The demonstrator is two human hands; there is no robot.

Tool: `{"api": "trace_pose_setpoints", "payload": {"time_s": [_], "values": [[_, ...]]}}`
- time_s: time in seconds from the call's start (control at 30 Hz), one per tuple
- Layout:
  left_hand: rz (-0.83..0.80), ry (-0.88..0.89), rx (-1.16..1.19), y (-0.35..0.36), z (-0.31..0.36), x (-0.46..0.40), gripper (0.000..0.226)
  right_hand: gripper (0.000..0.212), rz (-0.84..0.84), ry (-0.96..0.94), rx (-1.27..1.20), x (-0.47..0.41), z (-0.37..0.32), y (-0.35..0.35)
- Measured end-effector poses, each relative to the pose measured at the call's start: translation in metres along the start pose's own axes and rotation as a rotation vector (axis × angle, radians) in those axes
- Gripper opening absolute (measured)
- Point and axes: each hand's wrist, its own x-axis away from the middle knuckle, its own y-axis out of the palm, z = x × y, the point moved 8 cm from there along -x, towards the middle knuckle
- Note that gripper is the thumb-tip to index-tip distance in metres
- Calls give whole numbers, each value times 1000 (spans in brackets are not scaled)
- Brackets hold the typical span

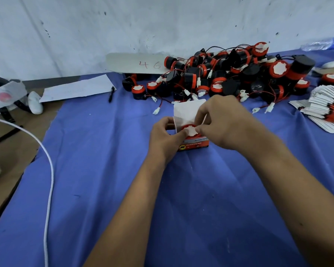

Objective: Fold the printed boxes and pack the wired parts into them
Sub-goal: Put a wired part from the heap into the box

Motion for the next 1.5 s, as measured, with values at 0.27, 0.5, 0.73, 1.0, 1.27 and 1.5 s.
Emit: {"api": "trace_pose_setpoints", "payload": {"time_s": [0.27,0.5,0.73,1.0,1.27,1.5], "values": [[-128,31,11,6,5,3,23,42,-7,-26,190,-16,-12,37],[-325,73,56,8,9,6,35,13,-43,-93,153,-24,-17,30],[-351,58,79,11,11,8,35,45,-5,-79,159,-32,-13,29],[-131,12,-10,18,9,7,24,33,34,-176,195,-24,-15,30],[-6,32,-127,20,13,11,36,18,-63,-117,175,-16,-1,29],[-5,-11,-106,20,3,2,17,16,35,6,23,-24,19,3]]}}
